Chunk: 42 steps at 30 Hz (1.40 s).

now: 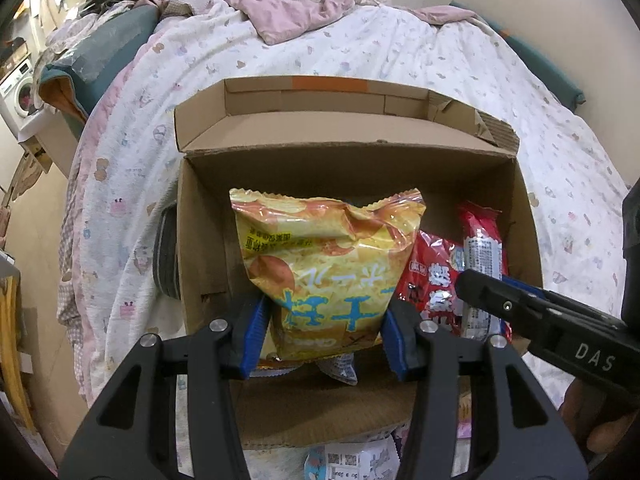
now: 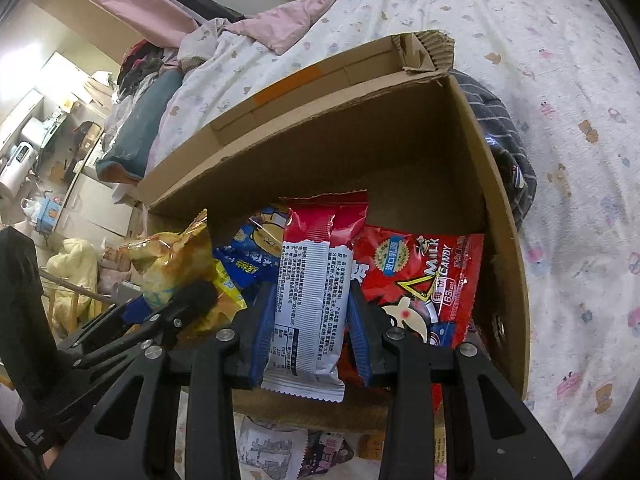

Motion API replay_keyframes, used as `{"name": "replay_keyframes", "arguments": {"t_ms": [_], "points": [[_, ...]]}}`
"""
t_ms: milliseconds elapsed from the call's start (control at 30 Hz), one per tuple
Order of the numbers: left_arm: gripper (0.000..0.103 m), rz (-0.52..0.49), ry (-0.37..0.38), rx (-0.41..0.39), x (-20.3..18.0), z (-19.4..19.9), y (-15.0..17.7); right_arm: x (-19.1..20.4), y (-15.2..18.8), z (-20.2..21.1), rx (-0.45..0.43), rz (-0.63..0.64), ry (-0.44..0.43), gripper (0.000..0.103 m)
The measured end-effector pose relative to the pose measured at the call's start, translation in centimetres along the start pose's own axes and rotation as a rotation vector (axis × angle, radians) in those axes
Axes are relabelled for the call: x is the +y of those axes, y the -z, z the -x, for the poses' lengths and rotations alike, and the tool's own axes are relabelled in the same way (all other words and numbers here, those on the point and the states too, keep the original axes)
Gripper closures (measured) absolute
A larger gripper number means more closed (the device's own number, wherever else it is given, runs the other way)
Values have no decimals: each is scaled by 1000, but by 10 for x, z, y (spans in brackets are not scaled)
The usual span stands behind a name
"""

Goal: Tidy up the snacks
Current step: 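Carry both held snacks over the box and open both tools inside, then withdraw both open tools from the box back over the pile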

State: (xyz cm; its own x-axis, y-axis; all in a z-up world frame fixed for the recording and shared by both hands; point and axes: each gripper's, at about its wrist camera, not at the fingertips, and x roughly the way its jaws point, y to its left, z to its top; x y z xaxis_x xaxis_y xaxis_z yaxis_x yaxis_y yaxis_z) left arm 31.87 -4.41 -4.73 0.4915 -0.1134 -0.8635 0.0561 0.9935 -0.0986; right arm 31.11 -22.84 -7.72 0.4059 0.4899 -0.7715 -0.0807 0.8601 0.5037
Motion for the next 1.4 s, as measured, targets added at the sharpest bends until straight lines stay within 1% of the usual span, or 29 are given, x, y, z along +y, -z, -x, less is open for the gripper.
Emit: {"name": "replay_keyframes", "arguments": {"t_ms": [167, 300, 367, 433, 533, 767, 833, 867, 900, 967, 1033, 1133, 1267, 1400], "points": [[56, -15, -3, -15, -3, 3, -1, -5, -1, 3, -7, -19, -5, 66], [54, -15, -8, -3, -3, 2, -2, -6, 0, 4, -7, -27, -18, 66], [38, -9, -6, 20, -2, 0, -2, -7, 0, 5, -11, -32, -28, 65], [32, 1, -7, 32, 0, 0, -1, -7, 0, 4, -11, -32, -22, 64], [32, 2, 4, 31, 0, 3, -1, -7, -1, 4, -14, -34, -22, 64], [32, 3, 0, 2, -1, 14, -2, -6, -2, 5, -16, -32, -25, 63], [32, 2, 4, -1, -2, 16, -2, -8, -2, 6, -22, -41, -23, 48], [32, -3, 1, -2, -3, 16, -2, -9, -3, 8, -33, -49, -25, 39], [32, -9, -2, -4, -3, 16, -1, -9, -3, 10, -45, -56, -28, 37], [32, -19, -12, -5, -4, 15, -1, -10, -5, 14, -60, -58, -33, 37], [32, -20, -16, -2, -3, 15, -1, -10, -6, 14, -56, -55, -38, 37], [32, 2, -16, 8, 1, 18, 2, -10, -6, 16, -55, -46, -36, 37], [32, 38, -2, 1, 10, 30, 7, -7, -2, 28, -77, -31, -34, 37], [32, 48, -21, -11, 18, 44, 18, -7, 8, 40, -92, -35, -30, 37]]}}
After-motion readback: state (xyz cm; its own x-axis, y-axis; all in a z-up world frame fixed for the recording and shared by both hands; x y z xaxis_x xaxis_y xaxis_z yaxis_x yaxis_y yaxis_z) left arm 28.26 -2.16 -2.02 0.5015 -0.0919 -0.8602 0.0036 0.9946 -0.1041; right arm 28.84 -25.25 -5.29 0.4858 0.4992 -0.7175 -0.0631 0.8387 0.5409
